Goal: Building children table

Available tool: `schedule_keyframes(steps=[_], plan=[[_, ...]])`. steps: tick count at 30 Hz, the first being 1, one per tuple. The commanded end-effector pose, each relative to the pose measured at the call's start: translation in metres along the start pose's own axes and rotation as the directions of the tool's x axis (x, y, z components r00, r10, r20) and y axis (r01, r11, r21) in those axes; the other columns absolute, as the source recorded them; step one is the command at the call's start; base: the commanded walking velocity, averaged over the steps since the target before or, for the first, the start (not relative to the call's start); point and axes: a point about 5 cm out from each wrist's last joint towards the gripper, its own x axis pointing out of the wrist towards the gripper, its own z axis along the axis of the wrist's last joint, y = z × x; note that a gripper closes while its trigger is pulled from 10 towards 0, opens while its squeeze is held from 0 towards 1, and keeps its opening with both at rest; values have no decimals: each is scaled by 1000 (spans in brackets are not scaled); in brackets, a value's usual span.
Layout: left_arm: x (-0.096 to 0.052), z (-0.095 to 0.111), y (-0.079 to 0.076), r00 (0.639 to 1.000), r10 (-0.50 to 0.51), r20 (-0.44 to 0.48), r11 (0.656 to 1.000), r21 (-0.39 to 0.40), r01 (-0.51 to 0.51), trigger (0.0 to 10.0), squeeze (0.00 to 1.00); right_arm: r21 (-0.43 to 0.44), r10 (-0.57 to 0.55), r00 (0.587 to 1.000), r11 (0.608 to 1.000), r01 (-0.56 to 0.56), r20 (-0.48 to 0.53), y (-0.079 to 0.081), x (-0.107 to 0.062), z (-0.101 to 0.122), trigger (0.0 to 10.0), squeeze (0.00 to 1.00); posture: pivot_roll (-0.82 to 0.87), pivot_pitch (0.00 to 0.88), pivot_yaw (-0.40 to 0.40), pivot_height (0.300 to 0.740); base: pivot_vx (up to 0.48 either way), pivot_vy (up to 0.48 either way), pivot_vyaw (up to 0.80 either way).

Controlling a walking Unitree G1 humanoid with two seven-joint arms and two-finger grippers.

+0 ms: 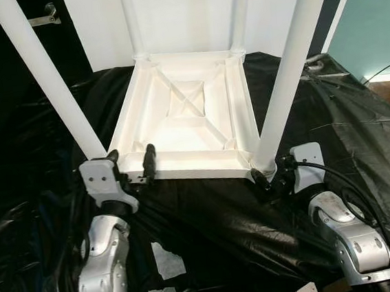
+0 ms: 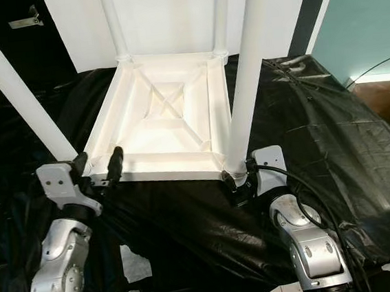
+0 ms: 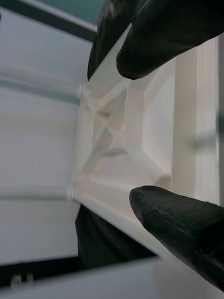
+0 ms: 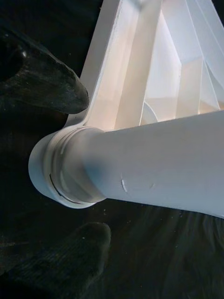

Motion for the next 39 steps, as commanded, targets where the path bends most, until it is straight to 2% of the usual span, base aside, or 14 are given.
schedule_keyframes(steps=[1,9,20,28,30,31,36,39], plan=[[-2,1,-2,1000,-17,4,1000,21,17,10000,0,-11,-3,1000,1000,3,4,-1,-1,1,10000,0,5,0,-45,740,0,0,0],[-21,-14,-1,999,-19,-44,998,66,22,10000,0,-41,-13,1000,999,12,-11,-1,-10,-5,10000,0,8,0,-44,740,0,0,0],[-29,-21,3,997,-19,-69,998,64,24,10000,0,-58,-4,1000,998,4,0,2,-10,-3,10000,0,10,0,-43,740,0,0,0],[-29,-24,2,997,-29,-72,997,68,34,10000,0,-78,1,1000,997,0,16,3,-6,0,10000,0,11,0,-41,740,0,0,0],[-28,-26,2,996,-29,-79,997,70,35,10000,0,-128,11,999,992,-7,36,3,0,3,10000,0,4,0,-27,740,0,0,0],[-28,-26,2,996,-29,-79,997,70,35,10000,0,-128,11,999,992,-7,36,3,0,3,10000,0,4,0,-27,740,0,0,0],[-24,-26,-1,997,-36,-73,996,76,42,10000,0,-200,83,994,977,-68,68,6,20,11,10000,0,17,0,-26,740,0,0,0],[-23,-26,0,997,-33,-68,996,80,39,10000,0,-217,94,993,973,-76,75,6,24,13,10000,0,23,0,-28,740,0,0,0]])
